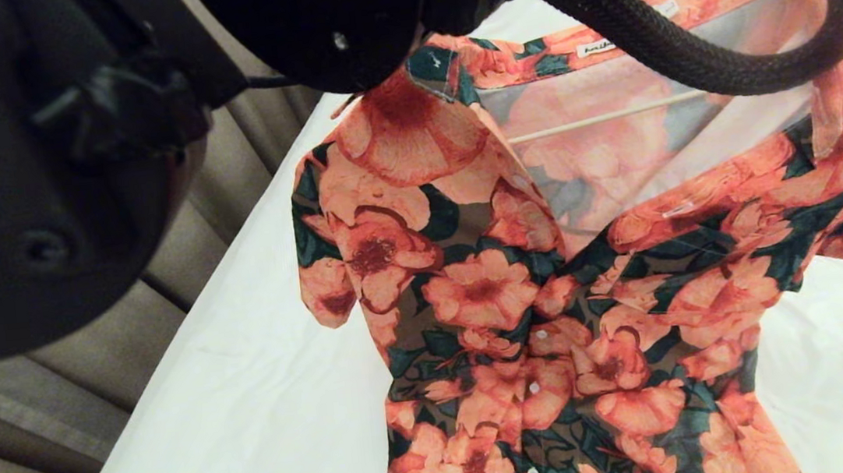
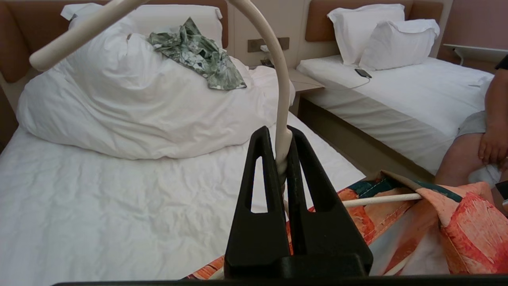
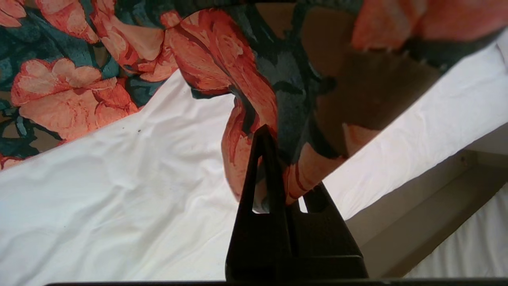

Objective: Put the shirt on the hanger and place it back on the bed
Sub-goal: Take the clothes hanger out of the clothes

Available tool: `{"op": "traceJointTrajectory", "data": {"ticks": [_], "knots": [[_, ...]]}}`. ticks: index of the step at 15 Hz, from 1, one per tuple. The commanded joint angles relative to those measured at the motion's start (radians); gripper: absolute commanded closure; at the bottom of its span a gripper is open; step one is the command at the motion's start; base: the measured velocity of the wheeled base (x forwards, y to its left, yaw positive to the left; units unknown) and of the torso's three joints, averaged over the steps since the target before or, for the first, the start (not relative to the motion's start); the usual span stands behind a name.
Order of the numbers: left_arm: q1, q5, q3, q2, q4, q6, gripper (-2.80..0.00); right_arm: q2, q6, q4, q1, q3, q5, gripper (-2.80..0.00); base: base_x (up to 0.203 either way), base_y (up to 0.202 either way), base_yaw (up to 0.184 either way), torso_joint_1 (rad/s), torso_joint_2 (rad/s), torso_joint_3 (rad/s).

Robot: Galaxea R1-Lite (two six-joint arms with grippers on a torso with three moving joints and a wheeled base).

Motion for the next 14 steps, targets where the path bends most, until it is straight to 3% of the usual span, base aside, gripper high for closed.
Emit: {"op": "traceJointTrajectory", "data": {"ticks": [1,2,3,8,10,12,13,14], "knots": [[-0.002,0.003,-0.003,0.006,-0.003,0.002,0.00,-0.005,-0.006,0.005,0.000,-0.002,0.007,0.00,0.000,0.000,0.000,0.000,0.00,0.000],[-0.002,0.003,-0.003,0.006,-0.003,0.002,0.00,-0.005,-0.006,0.003,0.000,-0.004,0.010,0.00,0.000,0.000,0.000,0.000,0.00,0.000],[-0.002,0.003,-0.003,0.006,-0.002,0.002,0.00,-0.006,0.002,0.005,0.000,-0.013,0.017,-2.80,0.000,0.000,0.000,0.000,0.00,0.000],[-0.002,0.003,0.001,0.009,0.000,0.002,0.00,-0.017,0.041,0.010,-0.034,-0.081,0.080,-2.80,0.000,0.000,0.000,0.000,0.00,0.000],[0.000,0.001,-0.022,0.017,0.030,0.005,0.00,-0.019,0.083,0.010,-0.067,-0.139,0.151,-2.80,0.000,0.000,0.000,0.000,0.00,0.000],[0.015,-0.014,-0.070,0.020,0.120,0.006,0.00,-0.014,0.155,0.006,-0.121,-0.211,0.274,-2.80,0.000,0.000,0.000,0.000,0.00,0.000],[0.020,-0.026,-0.071,0.018,0.128,0.007,0.00,-0.013,0.182,0.006,-0.154,-0.233,0.319,0.00,0.000,0.000,0.000,0.000,0.00,0.000],[0.032,-0.026,-0.070,0.016,0.130,0.019,0.00,-0.015,0.237,0.006,-0.177,-0.250,0.334,0.00,0.000,0.000,0.000,0.000,0.00,0.000]]}}
